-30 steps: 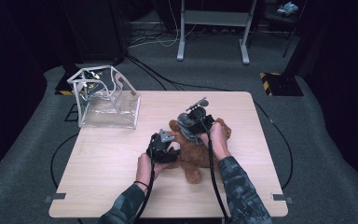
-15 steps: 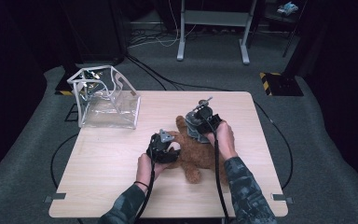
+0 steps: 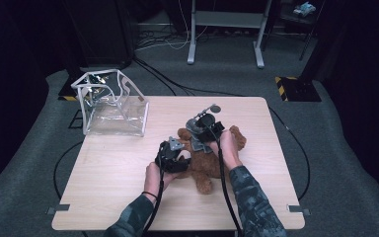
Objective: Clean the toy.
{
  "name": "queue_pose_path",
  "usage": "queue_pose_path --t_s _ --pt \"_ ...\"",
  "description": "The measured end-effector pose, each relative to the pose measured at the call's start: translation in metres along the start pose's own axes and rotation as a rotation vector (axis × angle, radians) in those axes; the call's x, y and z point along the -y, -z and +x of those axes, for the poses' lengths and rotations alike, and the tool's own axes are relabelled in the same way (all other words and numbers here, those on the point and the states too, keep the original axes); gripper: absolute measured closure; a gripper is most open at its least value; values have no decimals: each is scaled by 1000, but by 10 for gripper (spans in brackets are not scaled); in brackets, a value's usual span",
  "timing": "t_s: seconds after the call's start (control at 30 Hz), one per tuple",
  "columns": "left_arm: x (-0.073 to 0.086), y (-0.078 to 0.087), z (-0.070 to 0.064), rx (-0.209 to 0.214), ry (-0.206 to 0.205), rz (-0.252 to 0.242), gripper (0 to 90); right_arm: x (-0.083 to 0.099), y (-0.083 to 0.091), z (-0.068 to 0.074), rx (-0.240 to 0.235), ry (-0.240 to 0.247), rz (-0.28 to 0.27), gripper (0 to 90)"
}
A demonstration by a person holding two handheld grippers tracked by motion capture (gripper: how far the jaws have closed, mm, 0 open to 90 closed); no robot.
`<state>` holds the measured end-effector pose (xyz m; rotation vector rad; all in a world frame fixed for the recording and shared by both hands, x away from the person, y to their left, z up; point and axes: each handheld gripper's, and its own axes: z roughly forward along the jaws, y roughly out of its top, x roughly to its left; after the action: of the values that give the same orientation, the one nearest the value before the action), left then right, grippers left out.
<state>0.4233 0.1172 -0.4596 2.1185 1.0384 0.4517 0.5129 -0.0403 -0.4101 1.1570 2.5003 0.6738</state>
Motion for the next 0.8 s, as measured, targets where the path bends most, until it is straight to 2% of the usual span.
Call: queue_pose_path --t_s 0.1,0.13,0.2,0.23,0.27,0.37,0.4,0.43,0.47,0.5,0.53,0.63,0.67,0.73,0.8 --pt "0 0 1 0 -8 5 444 -3 -2 7 -8 -6 -12 754" --pt "0 0 1 2 -7 8 444 -5 0 10 -61 -25 -33 754" --pt "0 0 1 -1 -3 4 444 -7 3 10 -73 -22 -37 754" --pt "0 0 1 -1 -3 5 444 -7 5 11 -95 -9 -45 754" --pt "0 1 1 1 -7 9 444 -7 6 12 -81 -10 -31 754" --pt "-1 0 -1 -8 2 3 444 -2 9 5 -16 35 1 755" --pt "-1 0 -1 -8 2 3 444 1 11 1 9 29 21 755" --pt "-1 0 -1 -8 2 3 444 1 11 1 9 29 21 755" --pt "0 0 -1 -12 3 -1 444 7 15 -8 42 28 36 755" --pt "0 0 -1 -12 3 -1 444 7 15 -8 42 28 36 755" --pt "-1 0 0 -7 -1 6 444 14 20 -18 64 13 42 755" --pt "-1 0 1 -4 1 3 444 23 28 -31 134 8 72 755" --pt "-1 0 1 -4 1 3 444 26 30 -36 148 4 77 754" --pt "-1 0 1 -5 -1 3 443 32 32 -42 147 -28 65 754" --pt "-1 0 1 -4 -1 3 443 34 34 -44 154 -35 60 754"
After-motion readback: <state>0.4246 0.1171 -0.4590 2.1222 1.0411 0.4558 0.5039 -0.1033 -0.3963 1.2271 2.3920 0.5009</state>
